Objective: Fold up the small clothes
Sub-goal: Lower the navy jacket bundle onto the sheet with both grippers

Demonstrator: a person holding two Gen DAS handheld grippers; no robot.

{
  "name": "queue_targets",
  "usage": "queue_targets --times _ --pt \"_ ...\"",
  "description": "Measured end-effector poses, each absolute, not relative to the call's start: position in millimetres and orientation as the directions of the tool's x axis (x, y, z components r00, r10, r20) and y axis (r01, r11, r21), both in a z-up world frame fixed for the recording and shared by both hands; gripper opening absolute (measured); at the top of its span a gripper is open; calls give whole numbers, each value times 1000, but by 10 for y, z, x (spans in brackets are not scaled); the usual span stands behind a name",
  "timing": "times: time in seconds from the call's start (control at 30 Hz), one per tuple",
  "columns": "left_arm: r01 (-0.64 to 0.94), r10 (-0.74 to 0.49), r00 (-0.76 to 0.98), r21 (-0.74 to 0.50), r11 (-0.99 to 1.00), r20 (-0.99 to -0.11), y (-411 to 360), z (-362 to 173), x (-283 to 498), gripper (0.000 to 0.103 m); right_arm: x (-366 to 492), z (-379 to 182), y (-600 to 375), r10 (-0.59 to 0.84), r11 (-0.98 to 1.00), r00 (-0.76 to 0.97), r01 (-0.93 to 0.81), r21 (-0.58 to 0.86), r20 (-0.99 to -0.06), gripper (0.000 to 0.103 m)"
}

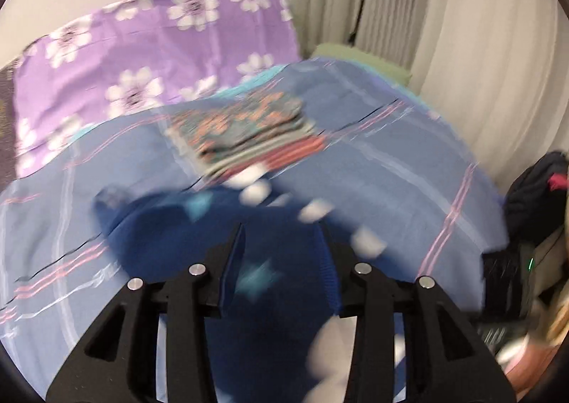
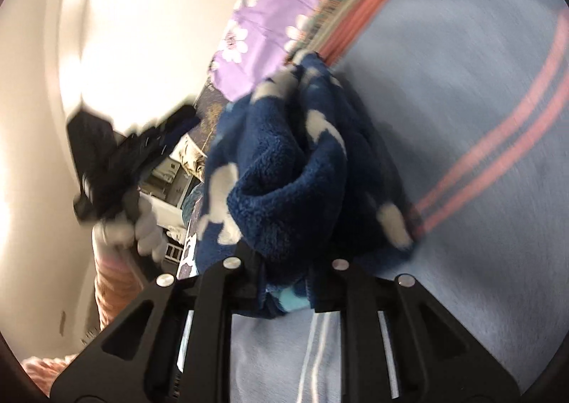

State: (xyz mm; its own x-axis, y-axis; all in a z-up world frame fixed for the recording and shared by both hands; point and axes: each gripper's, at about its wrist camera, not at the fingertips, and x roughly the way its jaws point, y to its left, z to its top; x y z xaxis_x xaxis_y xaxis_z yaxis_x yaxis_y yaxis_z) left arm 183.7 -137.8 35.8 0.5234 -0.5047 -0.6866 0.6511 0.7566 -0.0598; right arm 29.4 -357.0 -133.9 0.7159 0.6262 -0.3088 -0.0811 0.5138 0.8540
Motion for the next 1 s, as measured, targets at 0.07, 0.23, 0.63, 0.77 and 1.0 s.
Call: queue_targets --times 0.07,0.23,0.63,0.77,1.0 --pt "641 -452 522 -17 767 -723 -1263 160 1816 40 227 -1401 -3600 619 508 720 -61 859 -315 16" --pt "650 -439 520 7 760 -732 -1268 -138 1859 39 186 -1362 -3575 612 549 704 -49 834 -361 18" --pt "694 -394 472 56 718 -789 -1665 -414 2020 38 -157 -265 -3527 331 861 874 -125 494 -357 29" --pt "686 -409 499 60 725 -764 -1580 -424 1952 38 218 -277 -3190 372 887 839 -196 419 -396 30" --pt "680 -450 509 22 733 -734 -1407 -363 1907 39 529 -900 -3169 381 873 754 -103 476 -535 30"
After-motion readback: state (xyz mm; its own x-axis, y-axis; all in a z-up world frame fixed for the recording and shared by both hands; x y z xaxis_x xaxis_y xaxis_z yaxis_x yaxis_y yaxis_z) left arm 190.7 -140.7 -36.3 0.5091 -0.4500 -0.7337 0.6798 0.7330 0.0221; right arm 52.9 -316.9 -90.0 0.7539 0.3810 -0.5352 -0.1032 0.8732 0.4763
